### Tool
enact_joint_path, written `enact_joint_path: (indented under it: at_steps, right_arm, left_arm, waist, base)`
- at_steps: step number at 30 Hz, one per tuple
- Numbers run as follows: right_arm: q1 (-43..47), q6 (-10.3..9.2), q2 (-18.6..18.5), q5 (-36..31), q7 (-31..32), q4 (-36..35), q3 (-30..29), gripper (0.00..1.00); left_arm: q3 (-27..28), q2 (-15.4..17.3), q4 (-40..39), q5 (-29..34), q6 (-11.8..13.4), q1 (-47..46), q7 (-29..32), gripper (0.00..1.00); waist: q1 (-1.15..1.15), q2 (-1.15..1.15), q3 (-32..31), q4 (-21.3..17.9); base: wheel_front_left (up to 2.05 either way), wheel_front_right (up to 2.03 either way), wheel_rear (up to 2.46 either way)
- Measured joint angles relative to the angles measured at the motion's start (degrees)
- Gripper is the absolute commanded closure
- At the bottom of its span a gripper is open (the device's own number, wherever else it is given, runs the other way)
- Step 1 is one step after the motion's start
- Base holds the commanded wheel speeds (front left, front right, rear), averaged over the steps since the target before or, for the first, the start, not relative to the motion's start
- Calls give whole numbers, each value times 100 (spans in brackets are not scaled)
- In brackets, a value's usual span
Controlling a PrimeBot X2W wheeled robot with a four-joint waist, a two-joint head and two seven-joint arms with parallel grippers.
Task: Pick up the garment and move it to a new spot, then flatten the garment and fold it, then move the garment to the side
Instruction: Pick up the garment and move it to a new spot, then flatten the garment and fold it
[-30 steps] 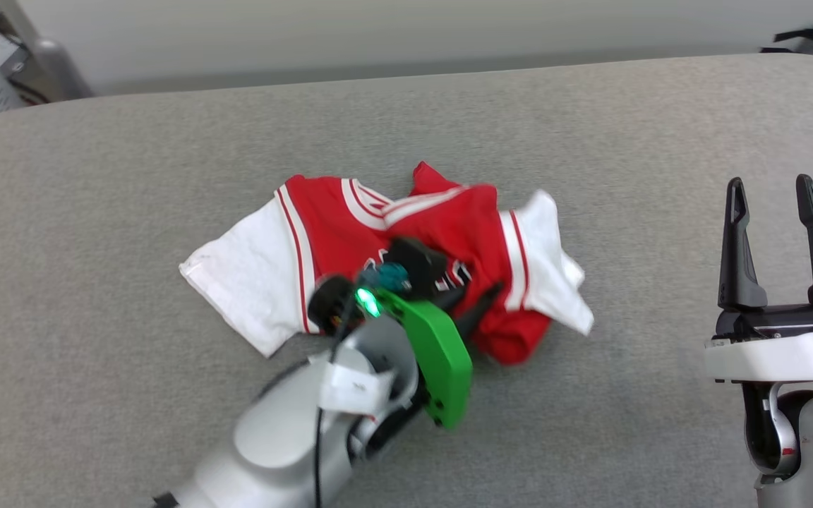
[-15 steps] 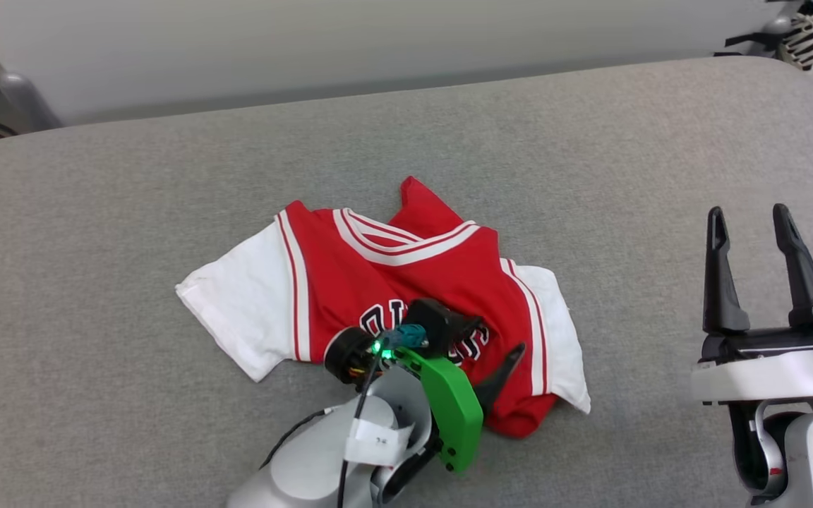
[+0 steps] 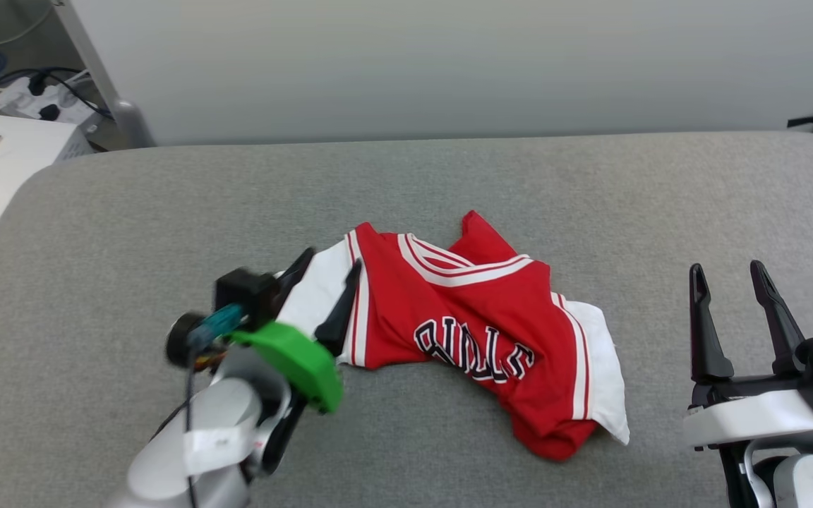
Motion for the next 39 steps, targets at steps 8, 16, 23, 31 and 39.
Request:
enact_joint_path:
  at_steps: [8,16,23,31,39]
  right_arm:
    - [204,0,0,9,0,60,-59,0]
    - [338,0,-1,63,0,125,-78,0]
    - [339,0,-1,124,0,178,-15,0]
    - [310,0,-1,230,90,411,-79,0]
    - [-209,0,-2,385,2965,459,-236,0]
  left_arm:
    - [1572,87,-1256,622,112,1607,-4,0]
    - [2430,-539,-1612,1438,-375,2562,-3,0]
    - [2887,-904,-1557,1930,-732,2683,-3,0]
    - [3167,-1147,-1435,2198,-911,2680,-3,0]
    - [3311,-1289,-1374,2238,-977,2646,-3,0]
  waist:
    - [0,0,-155,221]
    - [0,0,-190,227]
    - [0,0,-143,186]
    - [0,0,74,180]
    - [0,0,319,216]
  base:
    - [0,0,0]
    - [0,0,0]
    - [0,0,0]
    - [0,0,0]
    - [0,0,0]
